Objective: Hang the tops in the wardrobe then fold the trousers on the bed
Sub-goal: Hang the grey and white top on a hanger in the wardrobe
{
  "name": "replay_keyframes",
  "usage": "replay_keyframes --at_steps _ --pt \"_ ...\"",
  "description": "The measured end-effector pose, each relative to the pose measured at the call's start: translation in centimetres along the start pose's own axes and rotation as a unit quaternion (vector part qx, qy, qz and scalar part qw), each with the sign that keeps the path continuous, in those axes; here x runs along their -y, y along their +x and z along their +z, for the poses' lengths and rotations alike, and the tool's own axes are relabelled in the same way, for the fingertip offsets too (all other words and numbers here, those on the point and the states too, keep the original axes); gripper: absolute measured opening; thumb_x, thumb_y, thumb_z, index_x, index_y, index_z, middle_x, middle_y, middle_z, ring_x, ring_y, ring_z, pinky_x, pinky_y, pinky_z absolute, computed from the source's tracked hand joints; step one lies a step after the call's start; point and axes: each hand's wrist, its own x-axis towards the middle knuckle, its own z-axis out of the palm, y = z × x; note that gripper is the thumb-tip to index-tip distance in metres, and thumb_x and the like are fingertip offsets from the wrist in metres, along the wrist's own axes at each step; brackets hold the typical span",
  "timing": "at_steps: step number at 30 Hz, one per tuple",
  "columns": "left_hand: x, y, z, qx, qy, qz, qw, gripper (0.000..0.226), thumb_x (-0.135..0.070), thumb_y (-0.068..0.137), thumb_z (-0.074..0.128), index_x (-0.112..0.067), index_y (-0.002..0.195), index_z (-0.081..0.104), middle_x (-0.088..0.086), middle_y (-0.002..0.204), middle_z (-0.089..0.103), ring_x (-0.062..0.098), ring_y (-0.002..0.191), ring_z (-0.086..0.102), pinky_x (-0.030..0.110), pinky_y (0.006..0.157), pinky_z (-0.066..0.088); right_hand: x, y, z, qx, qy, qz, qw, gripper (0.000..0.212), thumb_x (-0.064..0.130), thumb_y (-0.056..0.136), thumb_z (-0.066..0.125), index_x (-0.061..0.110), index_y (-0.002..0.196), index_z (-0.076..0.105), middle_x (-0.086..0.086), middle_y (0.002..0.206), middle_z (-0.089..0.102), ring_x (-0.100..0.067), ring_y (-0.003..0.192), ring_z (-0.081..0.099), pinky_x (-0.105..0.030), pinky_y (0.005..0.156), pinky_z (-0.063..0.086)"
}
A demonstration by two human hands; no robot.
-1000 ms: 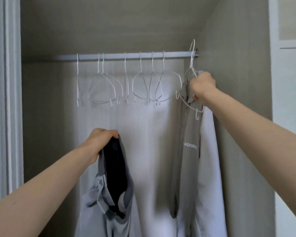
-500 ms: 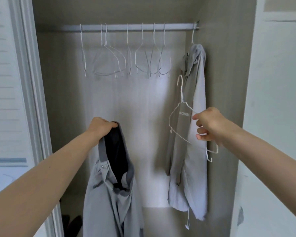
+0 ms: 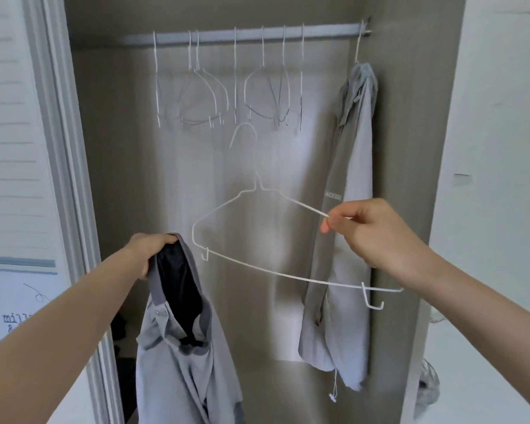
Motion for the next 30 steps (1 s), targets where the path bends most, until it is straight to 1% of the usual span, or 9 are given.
replay_keyframes --at_steps 3,7,9,11,16,20,23,28,30 --pt "1.0 0.0 -0.6 -0.018 -0.004 0.008 1.0 0.028 -0.021 0.076 0.08 -0.004 0.09 0.062 0.016 0.094 0.064 0.027 0.069 0.059 0.039 0.074 0.046 -0.3 -0.2 0.0 0.035 0.009 -0.021 0.999 0.029 0.014 0.093 0.054 0.021 0.07 0.07 0.007 0.035 0.029 -0.009 0.033 0.024 -0.014 0.036 0.02" --pt "1.3 -0.3 -1.1 0.0 0.025 0.063 0.998 0.022 -0.008 0.073 0.081 0.005 0.085 0.067 0.02 0.084 0.066 0.029 0.069 0.062 0.042 0.075 0.054 -0.3 -0.3 1.3 0.071 -0.003 -0.026 0.997 0.027 0.015 0.094 0.054 0.021 0.073 0.07 0.006 0.032 0.031 -0.01 0.03 0.032 -0.013 0.034 0.025" --pt "1.2 -0.3 -1.4 -0.014 0.109 0.115 0.987 0.013 -0.008 0.073 0.08 -0.003 0.07 0.069 0.01 0.065 0.062 0.024 0.059 0.056 0.03 0.061 0.049 -0.4 -0.2 1.9 0.067 -0.026 -0.035 0.997 0.027 0.015 0.094 0.053 0.022 0.075 0.071 0.007 0.033 0.034 -0.009 0.031 0.036 -0.012 0.036 0.028" --pt "0.9 -0.4 -1.7 -0.031 0.192 0.177 0.965 0.005 -0.01 0.074 0.08 -0.008 0.071 0.075 0.003 0.058 0.06 0.02 0.062 0.057 0.027 0.061 0.048 -0.5 -0.1 2.4 0.059 -0.054 -0.049 0.996 0.026 0.015 0.093 0.053 0.023 0.076 0.071 0.009 0.035 0.037 -0.007 0.035 0.038 -0.013 0.04 0.028" --pt "0.9 -0.7 -1.9 -0.033 0.29 0.288 0.912 0.032 0.0 0.077 0.067 -0.011 0.049 0.058 -0.006 0.046 0.045 0.007 0.056 0.043 0.022 0.061 0.038 0.1 0.4 3.6 0.055 -0.111 -0.094 0.988 0.028 0.018 0.092 0.056 0.03 0.07 0.067 0.006 0.044 0.043 -0.004 0.047 0.043 -0.012 0.049 0.033" --pt "1.3 -0.3 -2.8 -0.058 0.341 0.336 0.876 0.035 -0.008 0.08 0.068 -0.026 0.052 0.061 0.001 0.059 0.062 0.022 0.065 0.06 0.033 0.065 0.05 0.5 1.2 2.0 0.043 -0.121 -0.087 0.988 0.023 0.02 0.091 0.057 0.028 0.074 0.071 0.002 0.053 0.049 -0.002 0.048 0.045 -0.012 0.05 0.033" --pt "1.3 -0.7 -3.1 -0.075 0.346 0.339 0.872 0.017 -0.019 0.082 0.071 -0.013 0.066 0.07 0.009 0.067 0.068 0.028 0.07 0.065 0.04 0.066 0.054 0.4 1.2 2.0 0.04 -0.129 -0.08 0.988 0.024 0.018 0.091 0.056 0.026 0.075 0.071 0.006 0.042 0.044 -0.004 0.045 0.044 -0.013 0.048 0.033" --pt "1.1 -1.3 -1.5 -0.055 0.301 0.339 0.89 0.026 -0.013 0.079 0.066 -0.017 0.054 0.062 0.005 0.053 0.053 0.023 0.057 0.047 0.031 0.058 0.043 0.1 0.9 4.8 0.042 -0.123 -0.087 0.988 0.029 0.015 0.092 0.053 0.031 0.071 0.065 0.021 0.042 0.049 -0.004 0.05 0.048 -0.009 0.054 0.036" --pt "0.7 -2.3 -0.5 -0.011 0.213 0.343 0.915 0.026 -0.01 0.08 0.068 -0.013 0.054 0.063 0.001 0.053 0.047 0.016 0.057 0.042 0.027 0.056 0.039 -0.6 1.0 6.2 0.048 -0.124 -0.076 0.988 0.032 0.016 0.091 0.053 0.034 0.065 0.058 0.014 0.045 0.051 -0.006 0.05 0.046 -0.012 0.054 0.035"
